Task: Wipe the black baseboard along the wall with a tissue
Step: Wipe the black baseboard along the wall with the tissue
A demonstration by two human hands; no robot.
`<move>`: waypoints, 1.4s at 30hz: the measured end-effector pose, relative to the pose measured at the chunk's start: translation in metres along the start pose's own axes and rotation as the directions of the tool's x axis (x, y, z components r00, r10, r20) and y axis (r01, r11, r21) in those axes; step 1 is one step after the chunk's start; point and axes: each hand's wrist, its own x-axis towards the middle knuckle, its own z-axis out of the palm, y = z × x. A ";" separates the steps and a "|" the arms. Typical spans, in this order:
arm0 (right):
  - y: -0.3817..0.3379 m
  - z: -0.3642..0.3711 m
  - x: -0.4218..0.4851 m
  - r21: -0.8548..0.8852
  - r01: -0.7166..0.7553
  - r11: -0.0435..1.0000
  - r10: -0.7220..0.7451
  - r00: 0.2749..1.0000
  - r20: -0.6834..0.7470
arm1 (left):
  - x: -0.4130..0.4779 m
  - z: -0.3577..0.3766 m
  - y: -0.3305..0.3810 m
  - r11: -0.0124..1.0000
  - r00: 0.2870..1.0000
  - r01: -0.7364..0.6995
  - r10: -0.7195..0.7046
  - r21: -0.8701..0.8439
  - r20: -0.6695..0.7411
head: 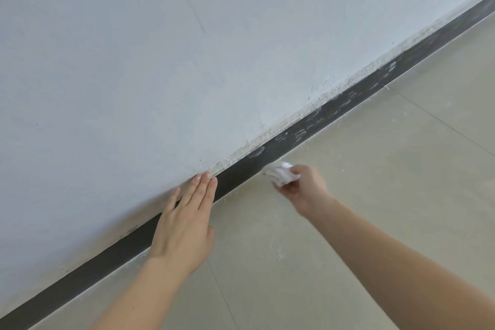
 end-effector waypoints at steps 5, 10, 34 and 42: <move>0.039 0.034 -0.021 -0.051 -0.121 0.991 0.130 0.957 0.259 | 0.001 0.000 0.003 1.000 1.000 0.014 -0.014 -0.001 0.000; -0.005 0.041 -0.018 0.027 -0.056 0.998 0.051 0.984 0.169 | 0.000 0.003 0.003 0.999 1.000 0.028 -0.028 -0.022 0.009; -0.054 0.026 0.012 -0.103 0.136 0.985 -0.141 0.989 -0.043 | 0.002 -0.015 0.011 0.984 0.991 0.100 -0.085 -0.149 0.104; -0.068 -0.009 0.013 0.166 0.295 0.941 -0.256 0.941 -0.223 | 0.000 -0.014 0.014 0.973 0.988 0.129 -0.111 -0.190 0.106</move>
